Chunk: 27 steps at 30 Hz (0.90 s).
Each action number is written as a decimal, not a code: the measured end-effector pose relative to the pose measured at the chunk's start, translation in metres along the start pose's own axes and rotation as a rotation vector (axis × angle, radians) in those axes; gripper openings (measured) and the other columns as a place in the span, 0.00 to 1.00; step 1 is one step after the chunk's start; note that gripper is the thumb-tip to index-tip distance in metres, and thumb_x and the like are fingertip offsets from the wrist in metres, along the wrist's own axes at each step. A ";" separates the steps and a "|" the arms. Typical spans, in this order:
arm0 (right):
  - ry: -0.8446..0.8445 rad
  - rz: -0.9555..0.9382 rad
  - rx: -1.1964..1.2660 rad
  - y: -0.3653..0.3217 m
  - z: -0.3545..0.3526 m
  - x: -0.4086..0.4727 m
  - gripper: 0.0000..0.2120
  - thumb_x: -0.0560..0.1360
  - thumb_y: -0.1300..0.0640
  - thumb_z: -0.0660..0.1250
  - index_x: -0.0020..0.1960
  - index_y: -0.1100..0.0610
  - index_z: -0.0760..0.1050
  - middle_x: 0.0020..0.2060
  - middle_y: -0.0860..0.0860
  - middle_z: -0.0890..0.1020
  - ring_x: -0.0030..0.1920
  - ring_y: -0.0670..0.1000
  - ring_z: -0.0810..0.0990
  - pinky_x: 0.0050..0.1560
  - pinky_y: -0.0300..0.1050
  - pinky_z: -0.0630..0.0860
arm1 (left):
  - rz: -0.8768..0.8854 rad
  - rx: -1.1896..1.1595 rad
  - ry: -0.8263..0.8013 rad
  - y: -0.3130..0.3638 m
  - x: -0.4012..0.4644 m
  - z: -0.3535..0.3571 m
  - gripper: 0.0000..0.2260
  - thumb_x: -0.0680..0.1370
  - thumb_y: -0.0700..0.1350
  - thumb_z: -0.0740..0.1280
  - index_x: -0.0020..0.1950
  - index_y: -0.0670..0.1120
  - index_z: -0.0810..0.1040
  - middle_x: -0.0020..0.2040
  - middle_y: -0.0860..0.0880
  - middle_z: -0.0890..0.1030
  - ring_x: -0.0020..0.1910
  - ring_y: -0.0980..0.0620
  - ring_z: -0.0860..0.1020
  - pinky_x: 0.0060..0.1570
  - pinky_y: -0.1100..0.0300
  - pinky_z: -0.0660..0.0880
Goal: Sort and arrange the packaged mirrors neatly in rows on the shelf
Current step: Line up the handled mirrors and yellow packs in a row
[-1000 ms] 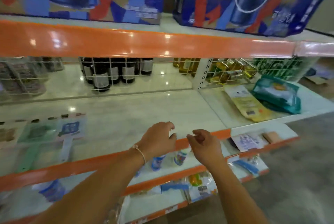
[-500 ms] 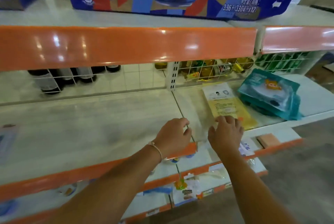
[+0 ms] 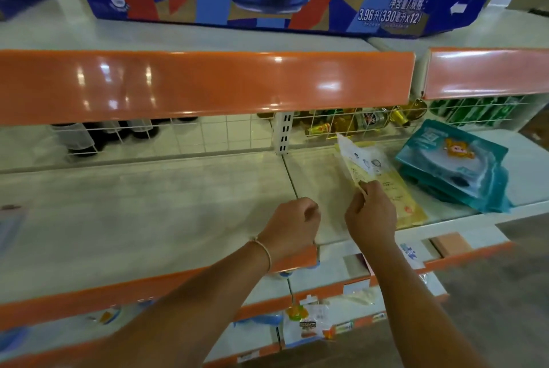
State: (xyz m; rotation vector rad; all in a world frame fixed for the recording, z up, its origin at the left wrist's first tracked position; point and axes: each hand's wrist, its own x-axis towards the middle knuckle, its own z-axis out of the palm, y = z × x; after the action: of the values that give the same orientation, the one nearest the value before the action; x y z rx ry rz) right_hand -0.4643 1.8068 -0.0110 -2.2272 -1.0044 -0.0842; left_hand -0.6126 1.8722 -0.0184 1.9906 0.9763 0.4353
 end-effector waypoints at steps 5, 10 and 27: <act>0.071 0.067 0.325 -0.046 -0.007 -0.020 0.06 0.81 0.59 0.60 0.46 0.61 0.68 0.34 0.49 0.72 0.34 0.48 0.71 0.33 0.44 0.66 | -0.349 -0.527 -0.017 -0.006 0.005 -0.019 0.15 0.82 0.52 0.58 0.47 0.42 0.76 0.46 0.43 0.81 0.46 0.46 0.80 0.54 0.50 0.76; -0.089 0.515 1.104 -0.090 0.017 -0.054 0.07 0.79 0.57 0.65 0.42 0.54 0.75 0.38 0.61 0.79 0.38 0.54 0.78 0.41 0.52 0.77 | -0.612 -1.037 0.036 -0.020 -0.013 -0.056 0.18 0.82 0.56 0.59 0.53 0.41 0.77 0.44 0.42 0.81 0.39 0.45 0.79 0.46 0.50 0.79; -0.832 0.523 1.067 -0.247 0.092 -0.166 0.18 0.79 0.50 0.65 0.55 0.66 0.79 0.49 0.65 0.84 0.50 0.64 0.83 0.55 0.65 0.78 | -0.437 -0.734 0.163 -0.146 -0.139 -0.260 0.11 0.83 0.46 0.60 0.46 0.43 0.77 0.40 0.47 0.79 0.36 0.53 0.77 0.30 0.64 0.74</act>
State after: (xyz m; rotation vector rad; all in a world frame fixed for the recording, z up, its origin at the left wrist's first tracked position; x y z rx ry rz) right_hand -0.7687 1.8726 0.0037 -1.3798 -0.5474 1.3626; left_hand -0.9290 1.9546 0.0202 1.0668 1.1120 0.6055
